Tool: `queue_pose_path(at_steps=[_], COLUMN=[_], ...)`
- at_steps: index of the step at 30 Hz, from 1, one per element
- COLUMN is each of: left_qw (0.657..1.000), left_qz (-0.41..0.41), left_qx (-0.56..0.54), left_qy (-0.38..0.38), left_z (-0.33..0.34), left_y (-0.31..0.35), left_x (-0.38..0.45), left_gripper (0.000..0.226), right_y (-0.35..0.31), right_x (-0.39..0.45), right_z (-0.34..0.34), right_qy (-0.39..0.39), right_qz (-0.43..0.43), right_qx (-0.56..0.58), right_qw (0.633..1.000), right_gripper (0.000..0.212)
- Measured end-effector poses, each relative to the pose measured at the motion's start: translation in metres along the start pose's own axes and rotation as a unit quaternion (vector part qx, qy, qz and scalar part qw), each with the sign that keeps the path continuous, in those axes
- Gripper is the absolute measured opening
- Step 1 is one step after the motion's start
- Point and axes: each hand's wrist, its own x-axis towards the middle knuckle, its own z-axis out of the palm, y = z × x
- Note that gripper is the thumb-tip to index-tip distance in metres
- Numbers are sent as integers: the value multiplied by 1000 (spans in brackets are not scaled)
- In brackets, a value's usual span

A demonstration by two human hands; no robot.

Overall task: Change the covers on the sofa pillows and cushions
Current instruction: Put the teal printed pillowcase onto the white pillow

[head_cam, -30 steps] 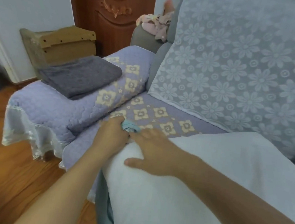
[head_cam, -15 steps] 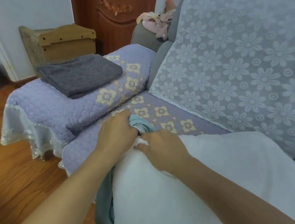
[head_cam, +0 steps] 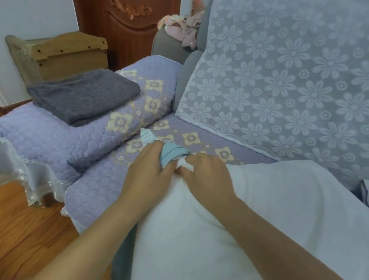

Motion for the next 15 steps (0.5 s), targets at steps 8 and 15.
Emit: queue_pose_path(at_steps=[8, 15], left_qw=[992, 989], left_qz=[53, 64], left_qx=[107, 112], left_qy=[-32, -74], left_z=[13, 1], left_y=[-3, 11], left_x=[-4, -47], left_gripper=[31, 36], right_y=[2, 35], right_x=[-5, 2], right_z=[9, 20], right_qy=[-27, 47], right_qz=[60, 72], right_qx=[116, 17], right_qw=[991, 996], right_gripper=[64, 11])
